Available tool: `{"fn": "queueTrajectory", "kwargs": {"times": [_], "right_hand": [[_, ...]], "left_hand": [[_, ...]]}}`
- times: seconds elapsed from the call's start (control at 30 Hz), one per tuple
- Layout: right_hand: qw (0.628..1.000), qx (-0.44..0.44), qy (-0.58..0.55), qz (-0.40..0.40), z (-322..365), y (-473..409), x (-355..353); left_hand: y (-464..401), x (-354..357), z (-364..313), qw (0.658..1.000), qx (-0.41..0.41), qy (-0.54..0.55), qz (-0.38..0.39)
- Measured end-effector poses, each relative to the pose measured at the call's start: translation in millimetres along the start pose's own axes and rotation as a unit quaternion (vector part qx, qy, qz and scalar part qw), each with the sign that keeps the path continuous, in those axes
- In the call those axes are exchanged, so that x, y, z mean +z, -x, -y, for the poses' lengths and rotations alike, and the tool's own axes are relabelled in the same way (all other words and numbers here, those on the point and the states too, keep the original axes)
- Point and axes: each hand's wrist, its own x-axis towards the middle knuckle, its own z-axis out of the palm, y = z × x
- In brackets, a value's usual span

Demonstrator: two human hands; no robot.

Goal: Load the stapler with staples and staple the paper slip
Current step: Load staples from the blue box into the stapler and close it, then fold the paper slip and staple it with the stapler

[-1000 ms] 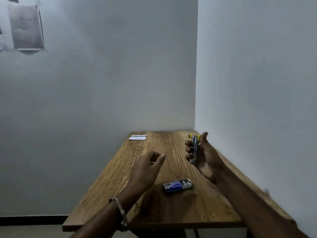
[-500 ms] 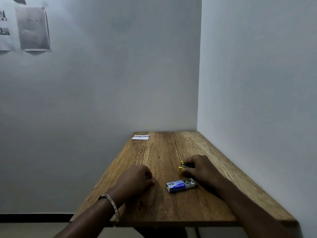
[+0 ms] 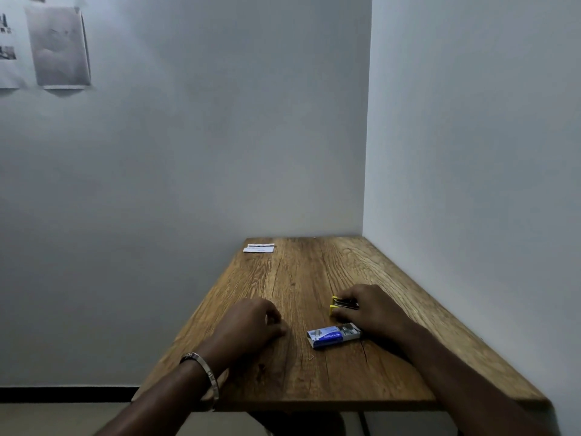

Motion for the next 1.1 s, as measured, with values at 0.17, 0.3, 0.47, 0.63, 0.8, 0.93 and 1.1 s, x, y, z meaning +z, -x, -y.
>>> {"fn": "queueTrajectory", "kwargs": {"times": [0.17, 0.3, 0.47, 0.63, 0.8, 0.93, 1.1], "right_hand": [[0.999, -0.030, 0.014, -0.039, 12, -5, -3], [0.995, -0.077, 0.056, 0.002, 27, -19, -1], [0.986, -0.112, 0.105, 0.061, 48, -59, 10], [0.976, -0.141, 0.152, 0.066, 69, -115, 29], [0.970, -0.156, 0.169, 0.073, 74, -174, 53], [0.969, -0.154, 0.171, 0.085, 66, -219, 68], [0.967, -0.138, 0.186, 0.103, 47, -268, 89]], "left_hand": [[-4, -7, 6, 1.000, 0.005, 0.016, 0.006], [-13, -21, 17, 1.000, 0.008, -0.009, -0.022], [-38, -34, 36, 0.998, 0.012, -0.039, -0.043], [-75, -40, 64, 0.996, 0.006, -0.079, -0.035], [-125, -42, 93, 0.993, -0.009, -0.116, -0.033], [-170, -42, 118, 0.990, -0.027, -0.133, -0.031], [-219, -35, 143, 0.991, -0.032, -0.124, -0.029]]}}
